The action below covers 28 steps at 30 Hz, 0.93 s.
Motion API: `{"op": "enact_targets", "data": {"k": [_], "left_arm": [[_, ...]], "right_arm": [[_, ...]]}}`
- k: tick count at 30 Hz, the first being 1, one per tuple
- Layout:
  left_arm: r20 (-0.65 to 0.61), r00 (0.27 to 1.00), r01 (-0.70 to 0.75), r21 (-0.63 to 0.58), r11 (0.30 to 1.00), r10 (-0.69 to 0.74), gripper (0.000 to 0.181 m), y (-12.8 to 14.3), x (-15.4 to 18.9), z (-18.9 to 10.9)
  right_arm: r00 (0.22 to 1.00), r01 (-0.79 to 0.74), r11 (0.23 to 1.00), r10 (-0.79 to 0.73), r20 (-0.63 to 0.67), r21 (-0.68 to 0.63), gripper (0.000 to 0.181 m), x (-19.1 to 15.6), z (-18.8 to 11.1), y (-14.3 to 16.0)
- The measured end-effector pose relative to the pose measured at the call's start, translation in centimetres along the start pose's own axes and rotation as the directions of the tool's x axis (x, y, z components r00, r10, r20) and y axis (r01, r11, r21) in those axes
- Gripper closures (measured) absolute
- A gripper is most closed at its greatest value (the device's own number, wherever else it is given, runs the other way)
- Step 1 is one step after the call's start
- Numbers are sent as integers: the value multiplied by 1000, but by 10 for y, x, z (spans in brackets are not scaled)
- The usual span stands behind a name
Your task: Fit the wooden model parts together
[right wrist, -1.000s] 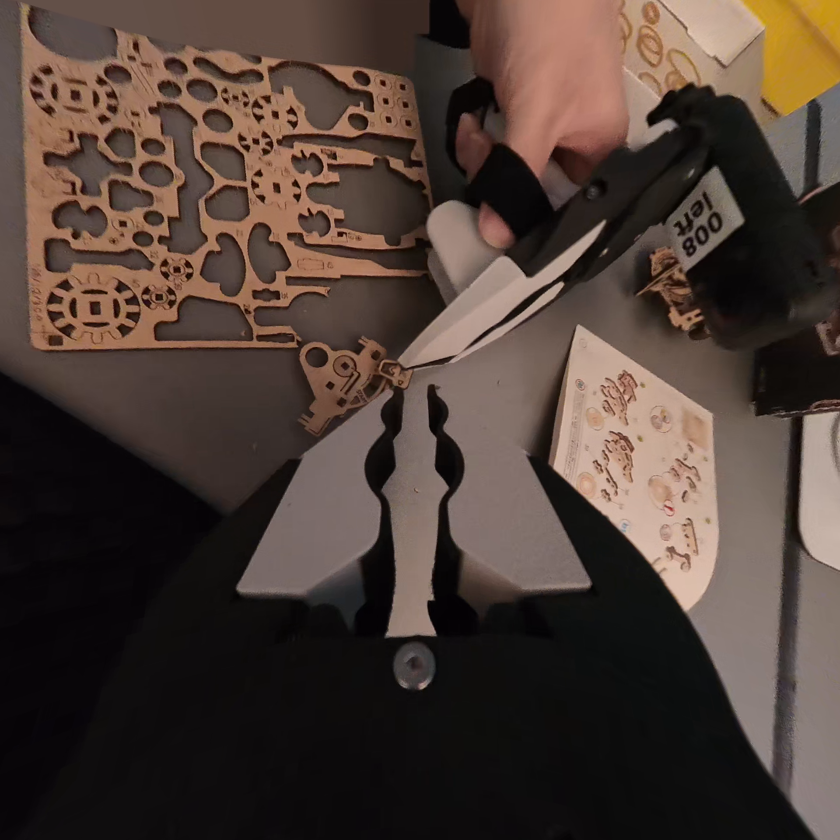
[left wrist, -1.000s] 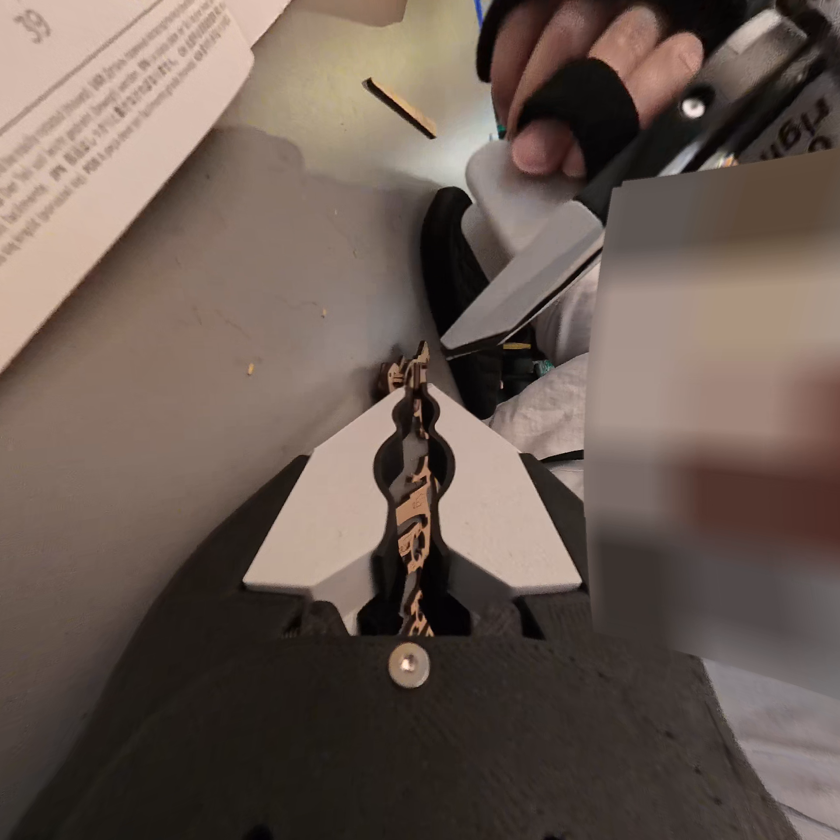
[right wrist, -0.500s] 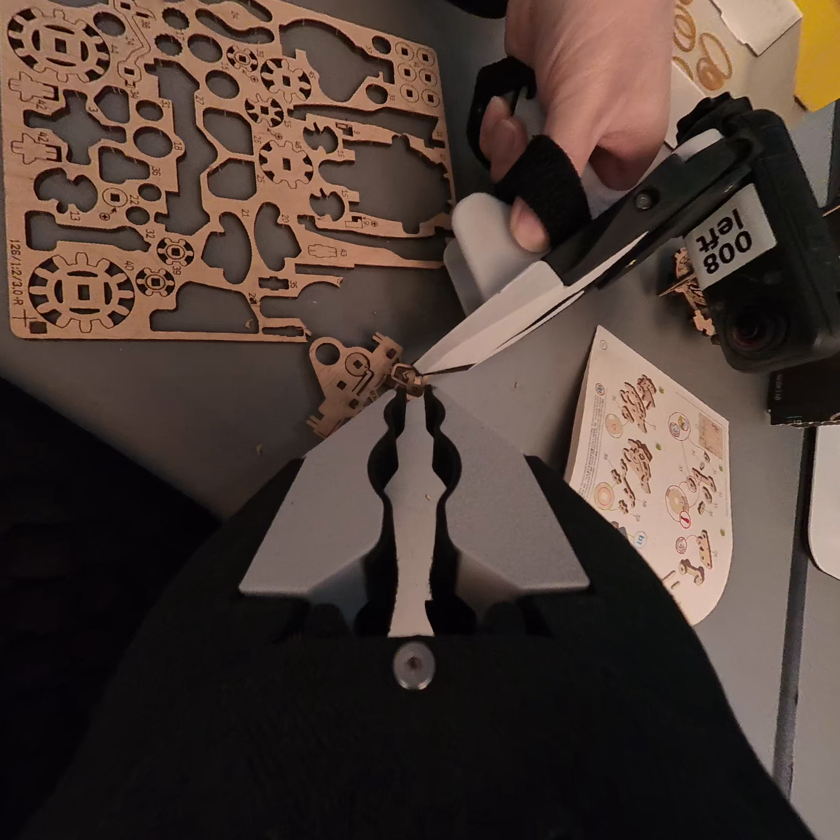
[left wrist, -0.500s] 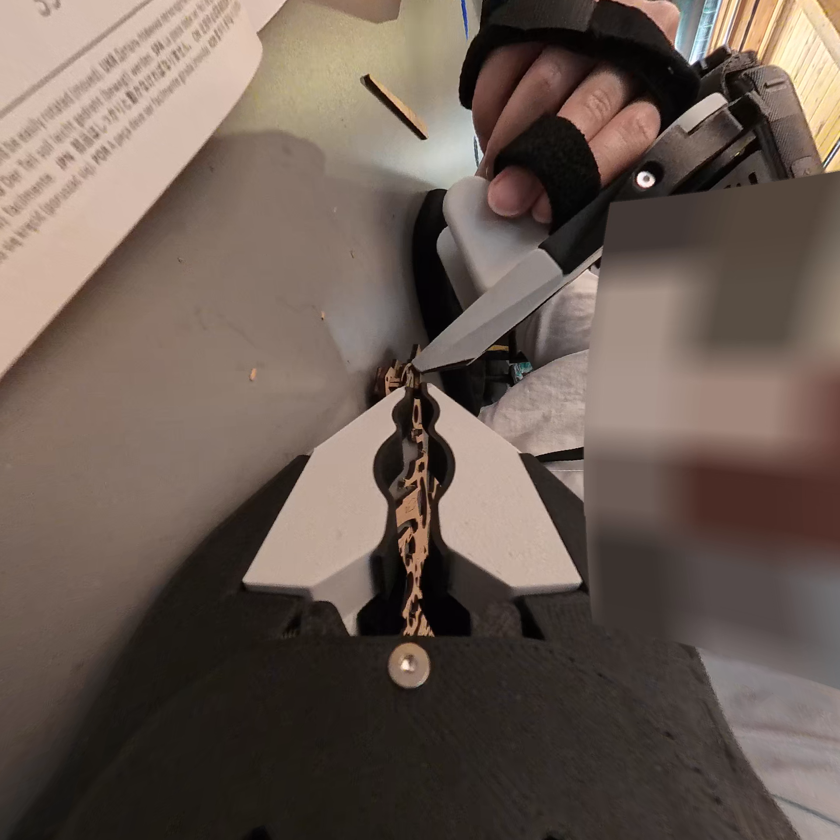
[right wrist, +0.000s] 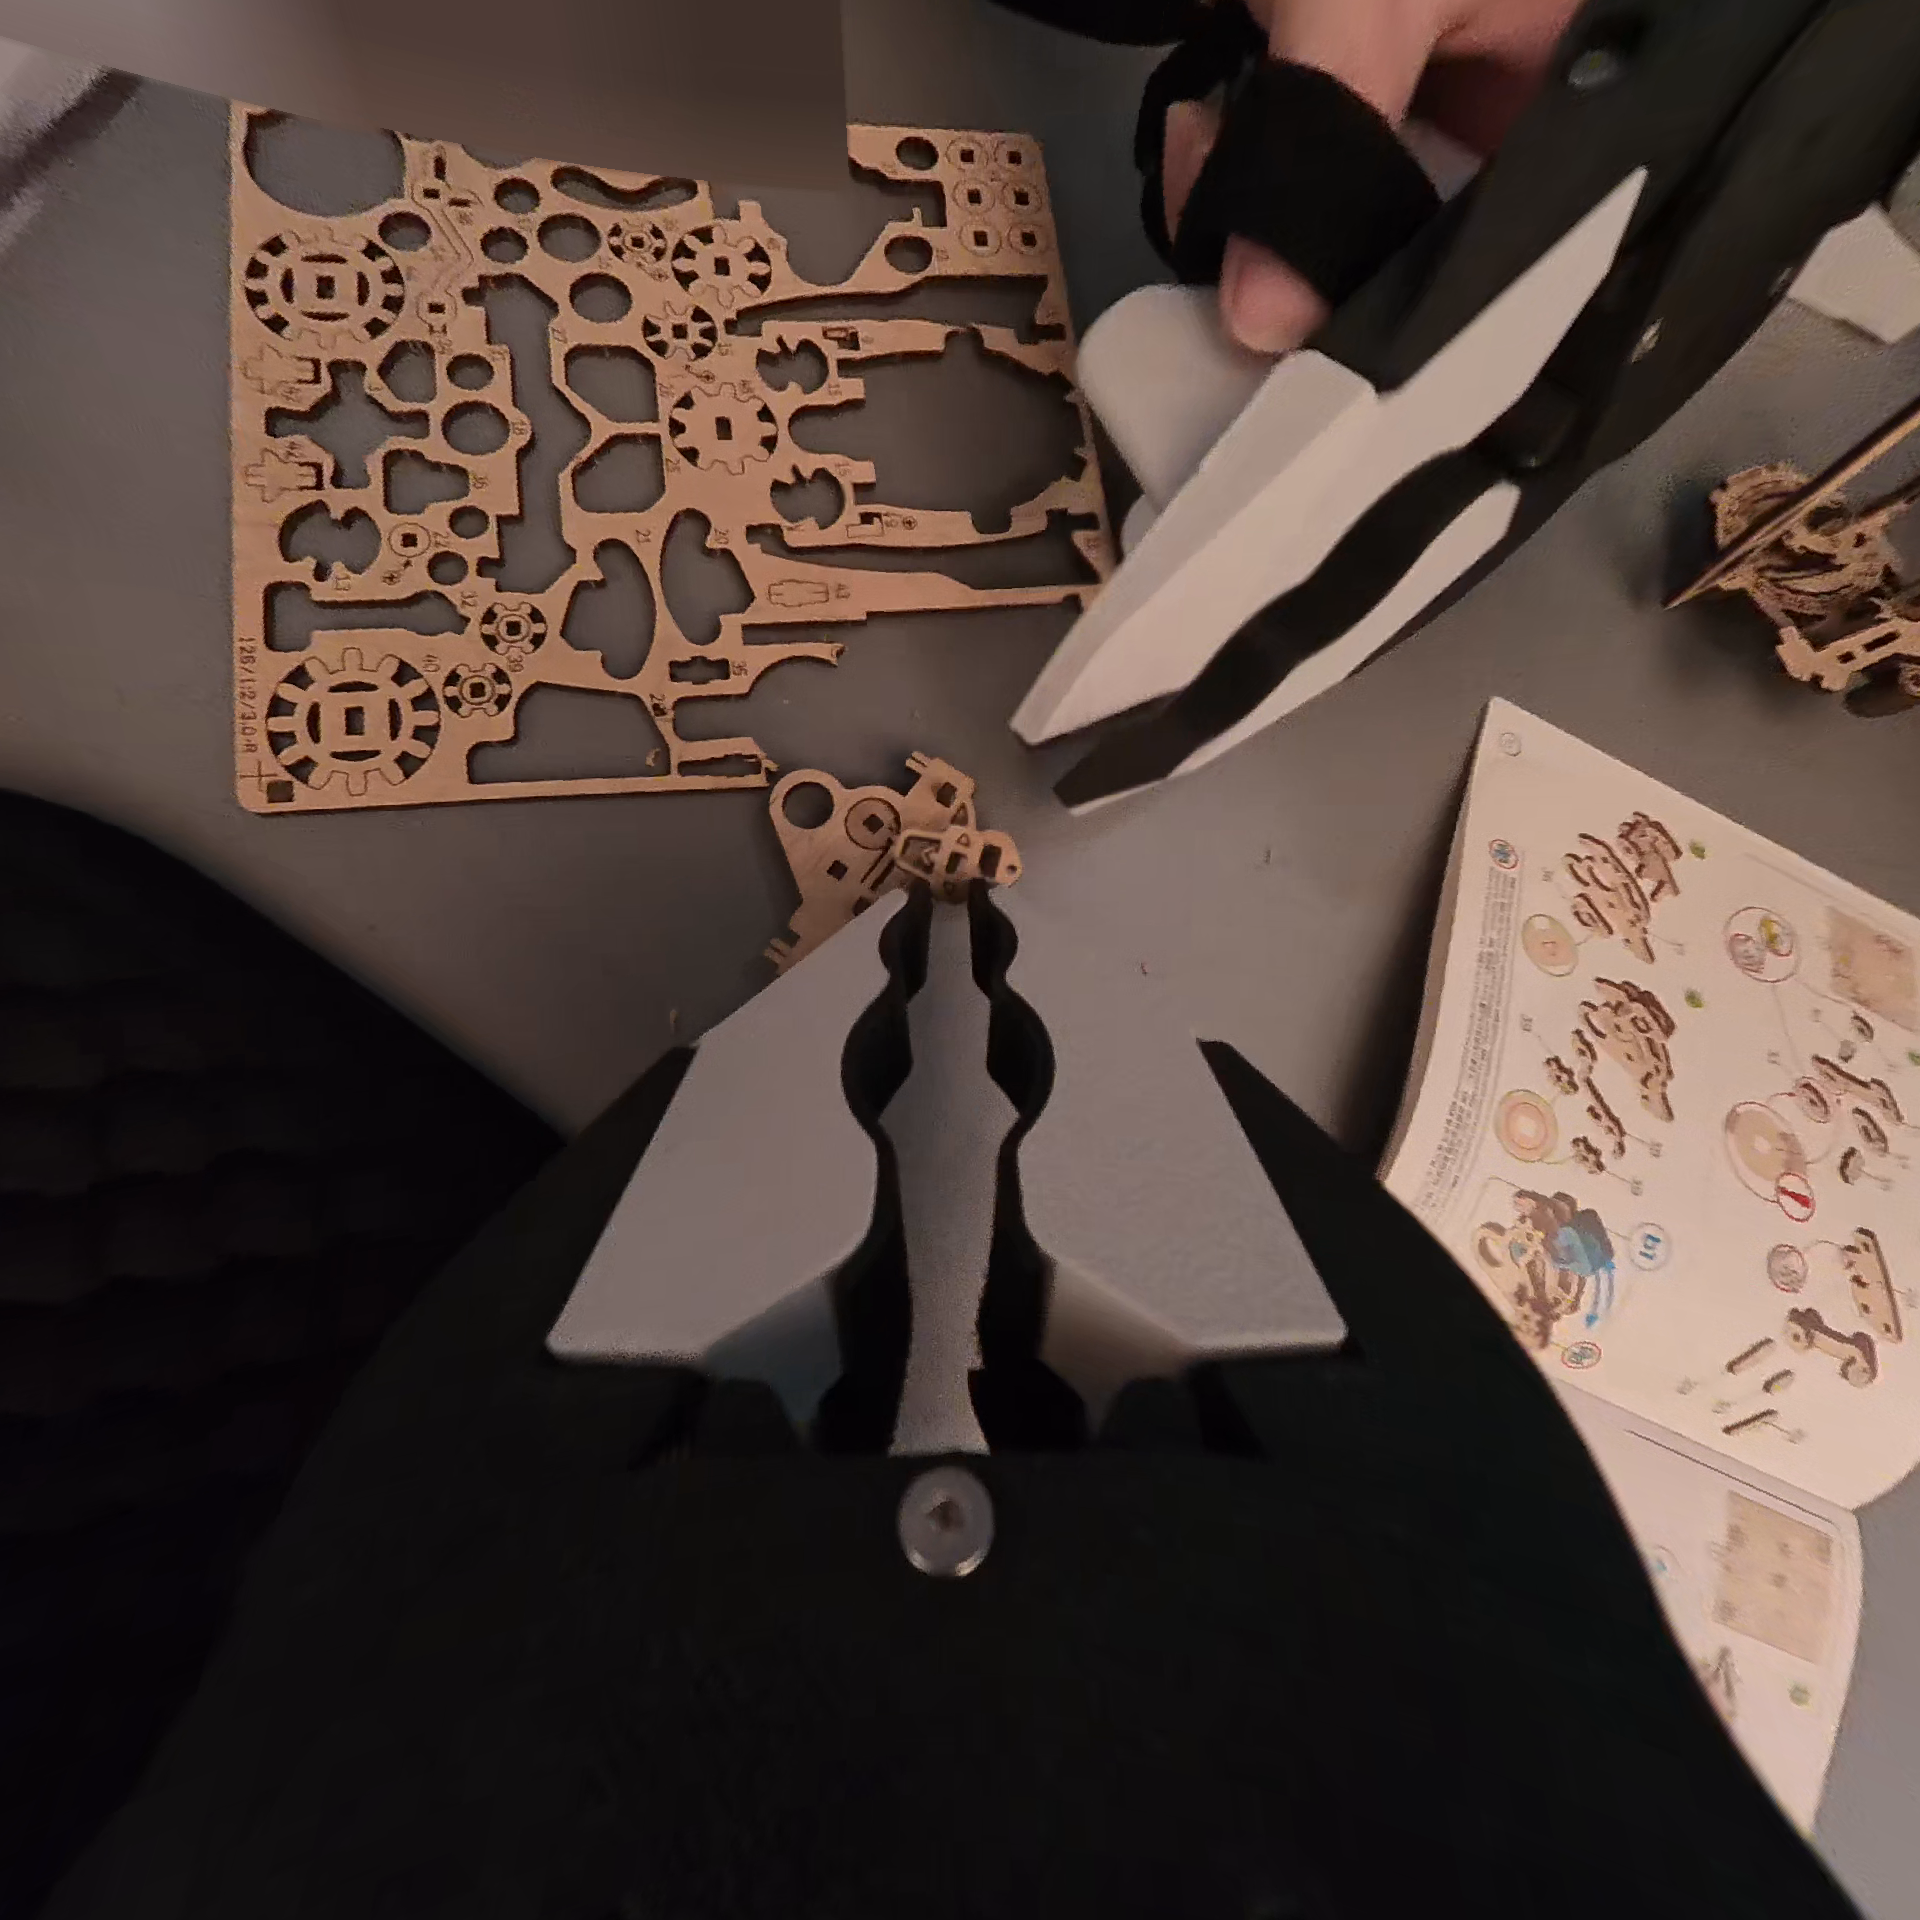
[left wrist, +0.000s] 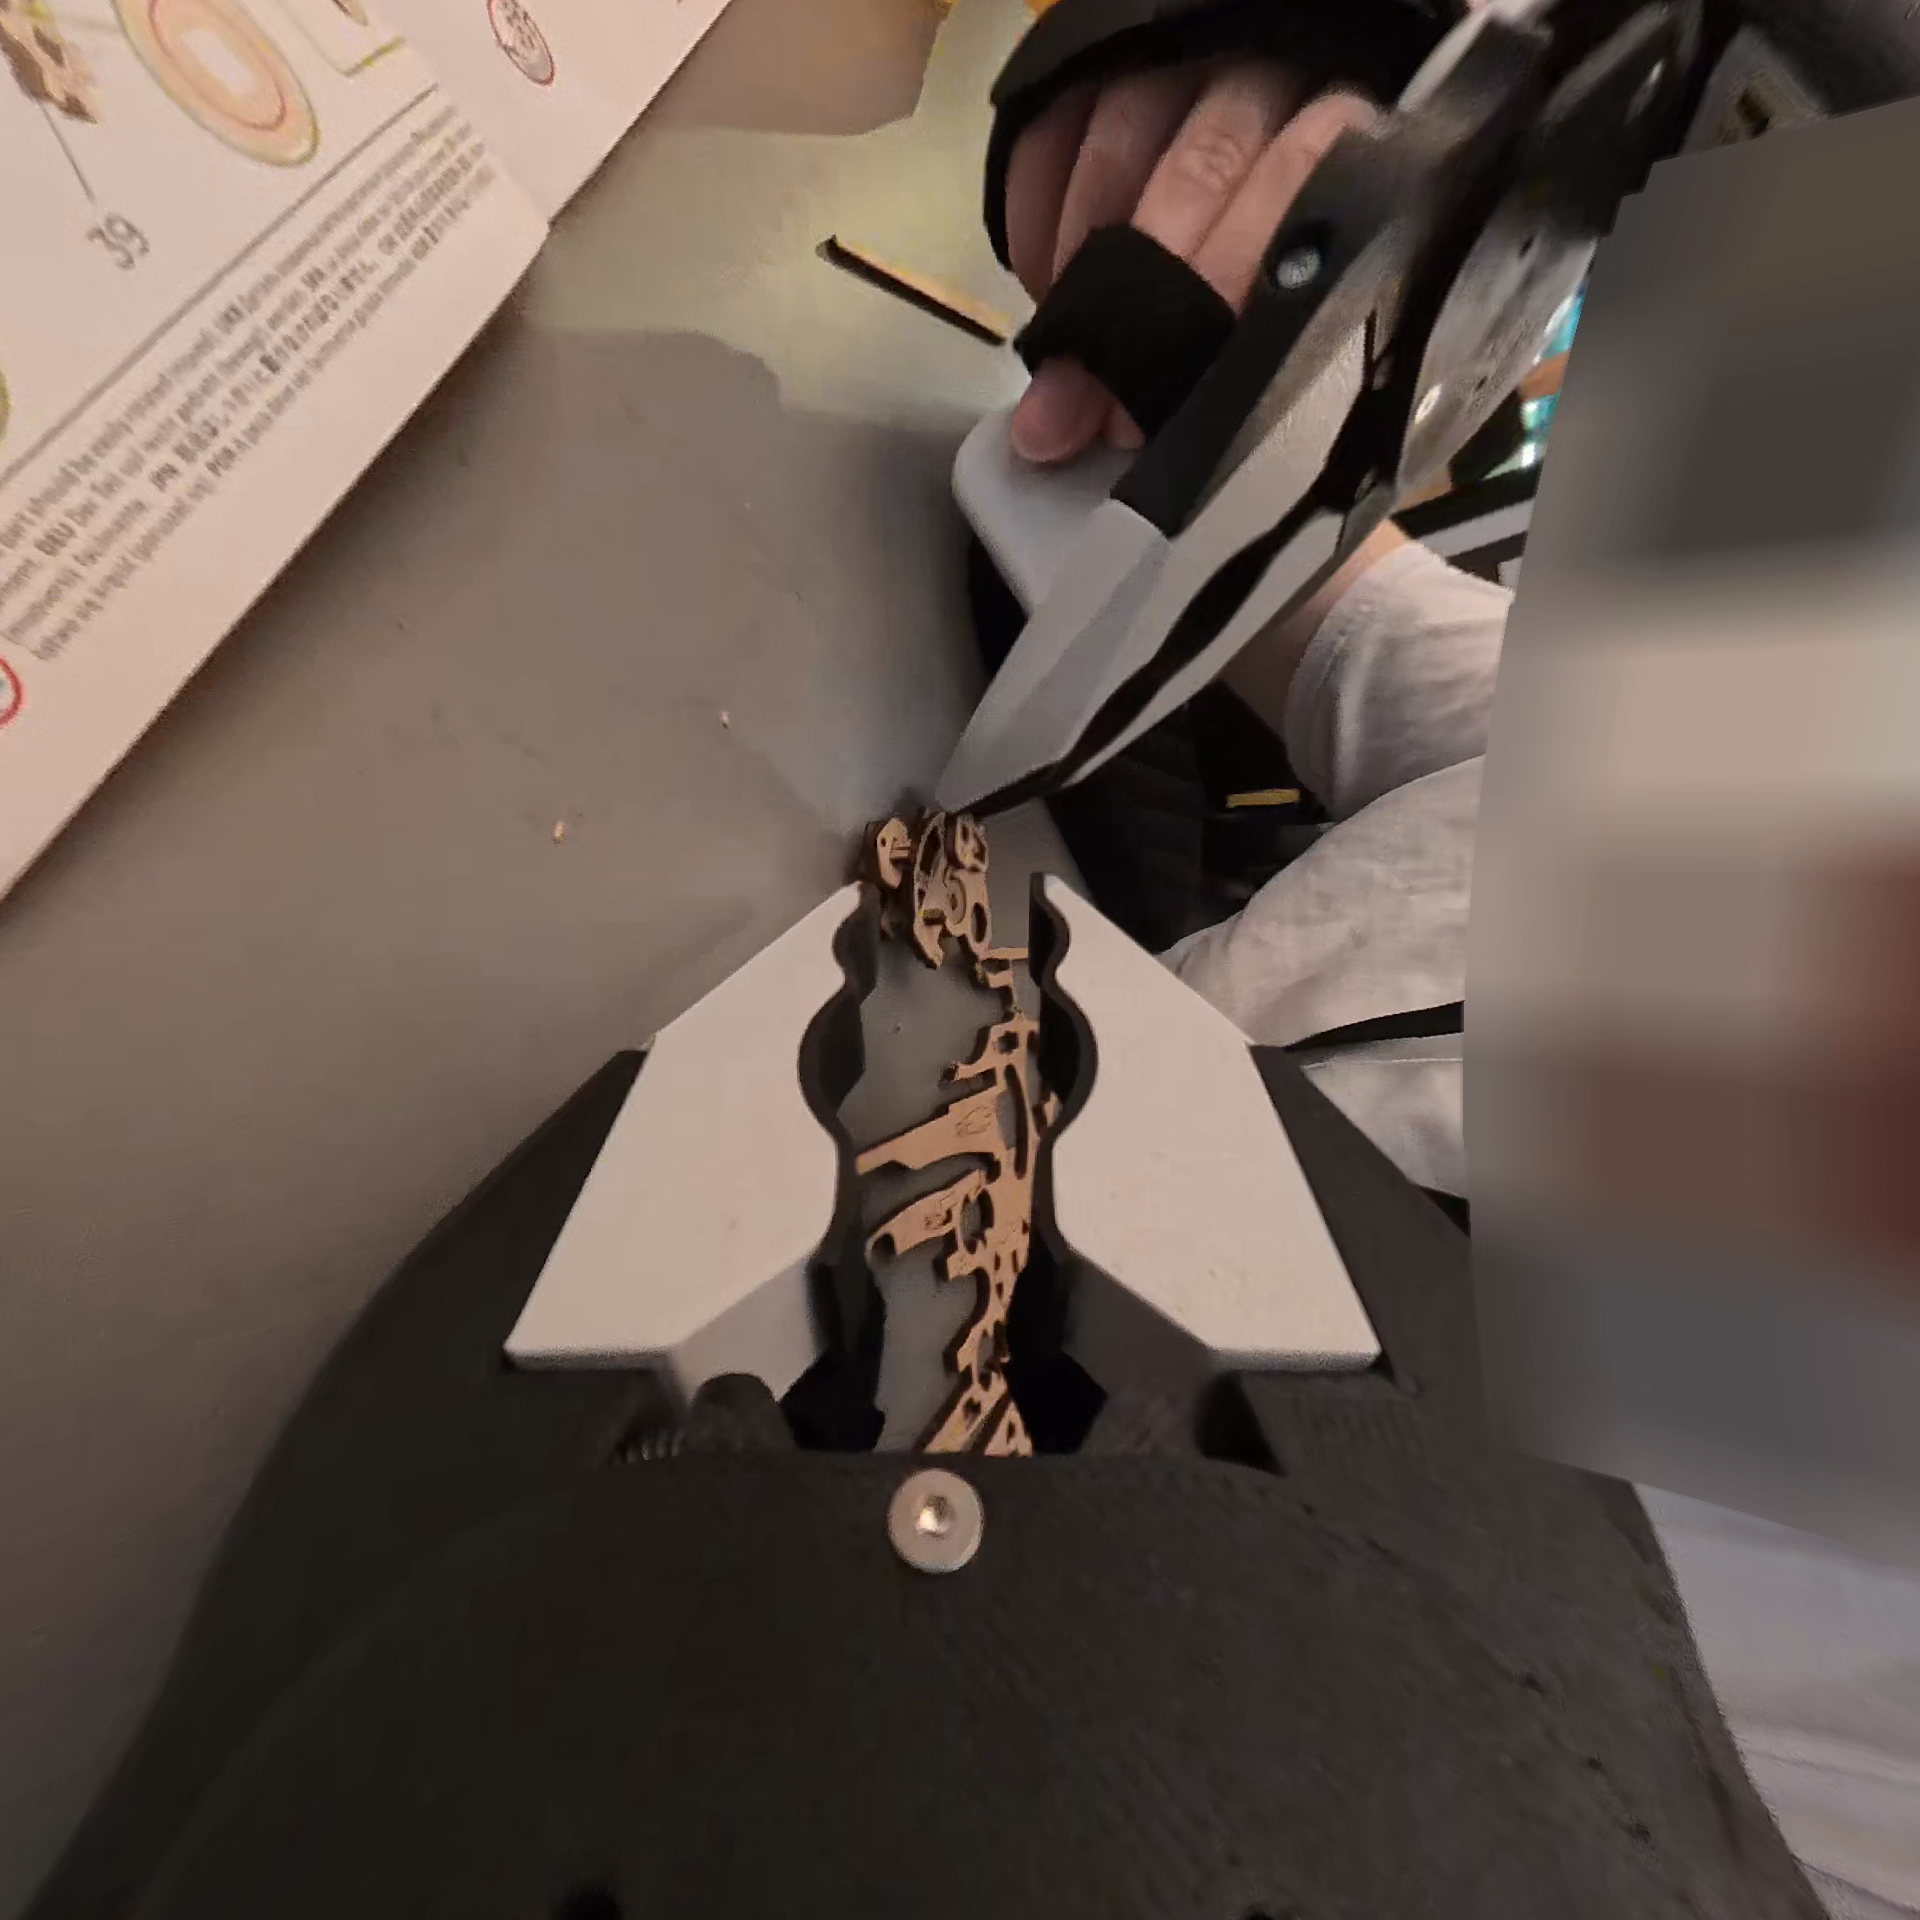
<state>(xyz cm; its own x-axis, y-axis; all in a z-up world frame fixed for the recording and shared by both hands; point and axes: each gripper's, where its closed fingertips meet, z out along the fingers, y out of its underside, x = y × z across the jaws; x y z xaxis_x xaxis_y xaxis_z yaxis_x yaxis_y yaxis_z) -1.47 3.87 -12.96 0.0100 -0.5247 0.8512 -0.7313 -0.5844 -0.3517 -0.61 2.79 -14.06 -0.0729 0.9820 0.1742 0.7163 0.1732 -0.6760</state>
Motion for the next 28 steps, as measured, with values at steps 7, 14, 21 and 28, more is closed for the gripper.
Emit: {"op": "enact_targets", "data": {"k": [7,14,21,28], "left_arm": [[38,998,-44,-15,999,44,154,6,-6,-3],[40,997,-65,-11,998,66,154,5,-10,-6],[-6,997,-82,3,997,82,155,5,-6,-6],[32,971,-237,12,972,236,154,1,-1,-10]], "right_arm": [[1000,1,1000,-1,15,12,176,5,-4,-1],[1000,10,1000,-10,15,-10,176,5,-4,-1],[1000,9,1000,-9,-8,-6,176,5,-8,-3],[999,19,999,-20,-29,-27,176,9,-9,-13]]}}
